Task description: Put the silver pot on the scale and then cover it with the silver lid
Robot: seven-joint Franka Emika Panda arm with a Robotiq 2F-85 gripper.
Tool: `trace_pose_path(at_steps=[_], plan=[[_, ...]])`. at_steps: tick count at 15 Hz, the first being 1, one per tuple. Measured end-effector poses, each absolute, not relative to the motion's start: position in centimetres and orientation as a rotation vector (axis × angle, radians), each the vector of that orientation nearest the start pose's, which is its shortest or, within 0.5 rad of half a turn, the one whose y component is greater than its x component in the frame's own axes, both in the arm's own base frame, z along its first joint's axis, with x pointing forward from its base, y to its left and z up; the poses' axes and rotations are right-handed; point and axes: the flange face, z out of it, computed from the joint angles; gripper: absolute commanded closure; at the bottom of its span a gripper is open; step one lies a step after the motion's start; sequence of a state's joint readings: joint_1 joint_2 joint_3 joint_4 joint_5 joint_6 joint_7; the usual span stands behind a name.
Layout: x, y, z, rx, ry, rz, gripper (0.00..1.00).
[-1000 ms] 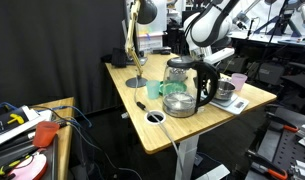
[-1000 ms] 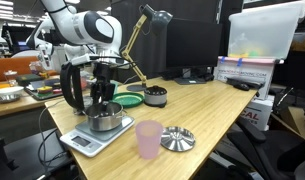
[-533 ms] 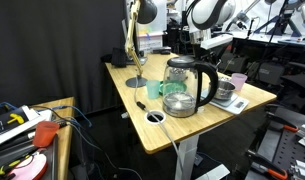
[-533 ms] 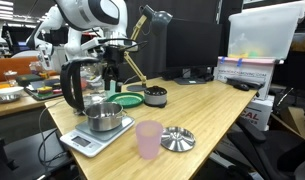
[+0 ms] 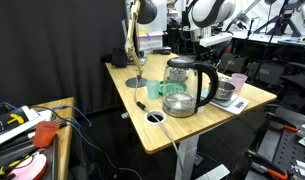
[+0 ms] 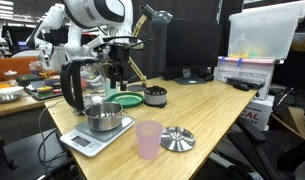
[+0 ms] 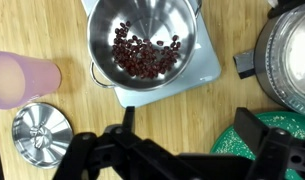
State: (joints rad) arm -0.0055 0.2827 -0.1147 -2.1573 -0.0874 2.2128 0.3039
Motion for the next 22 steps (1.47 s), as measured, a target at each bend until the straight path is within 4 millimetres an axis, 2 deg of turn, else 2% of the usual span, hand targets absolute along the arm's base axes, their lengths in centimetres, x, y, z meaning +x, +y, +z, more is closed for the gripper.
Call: trace_pose_path(at_steps=[5, 7, 11, 15, 17, 20, 22], plan=[[53.8, -7.0, 25.1, -3.183, 0.615, 0.345, 0.0], [54.9, -8.1, 25.6, -3.178, 0.683, 0.312, 0.0], [58.1, -12.8, 26.9, -3.173, 0.812, 0.222, 0.0], [60.1, -17.8, 26.8, -3.171, 0.937, 0.204, 0.0], [60.1, -21.5, 27.6, -3.164, 1.038, 0.198, 0.0], [59.0, -26.6, 29.4, -3.134, 1.233, 0.163, 0.0], [58.7, -27.2, 29.5, -3.127, 1.249, 0.162, 0.0]])
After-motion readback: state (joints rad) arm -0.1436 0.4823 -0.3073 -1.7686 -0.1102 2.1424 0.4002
